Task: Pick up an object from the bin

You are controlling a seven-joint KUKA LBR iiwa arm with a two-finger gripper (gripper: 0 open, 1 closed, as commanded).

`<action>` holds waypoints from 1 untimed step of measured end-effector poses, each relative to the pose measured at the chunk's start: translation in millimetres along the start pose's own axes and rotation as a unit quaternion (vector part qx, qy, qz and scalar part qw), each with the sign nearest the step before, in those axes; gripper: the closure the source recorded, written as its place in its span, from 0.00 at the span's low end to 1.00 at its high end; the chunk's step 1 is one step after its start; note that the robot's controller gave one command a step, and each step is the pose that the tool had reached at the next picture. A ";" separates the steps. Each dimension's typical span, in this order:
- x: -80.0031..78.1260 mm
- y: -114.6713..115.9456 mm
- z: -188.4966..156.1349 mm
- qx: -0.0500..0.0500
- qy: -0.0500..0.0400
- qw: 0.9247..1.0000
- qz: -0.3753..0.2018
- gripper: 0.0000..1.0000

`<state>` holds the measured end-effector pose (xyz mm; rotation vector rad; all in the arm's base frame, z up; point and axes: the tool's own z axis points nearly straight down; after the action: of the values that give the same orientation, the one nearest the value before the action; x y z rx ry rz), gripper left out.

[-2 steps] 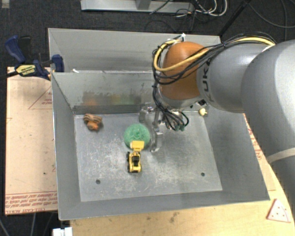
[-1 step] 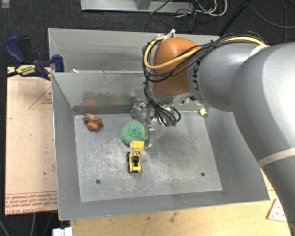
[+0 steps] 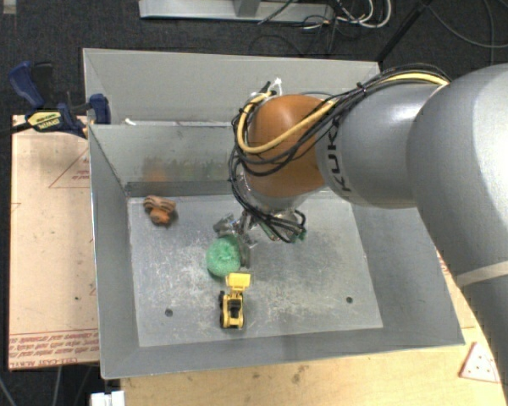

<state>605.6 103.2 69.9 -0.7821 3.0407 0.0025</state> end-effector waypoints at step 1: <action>0.0 -0.1 0.0 0.000 0.000 1.000 0.000 1.00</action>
Offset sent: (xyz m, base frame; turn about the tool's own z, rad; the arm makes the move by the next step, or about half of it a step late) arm -0.0334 0.0099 0.1864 0.1034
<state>605.6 103.2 69.9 -0.7814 3.0409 0.0027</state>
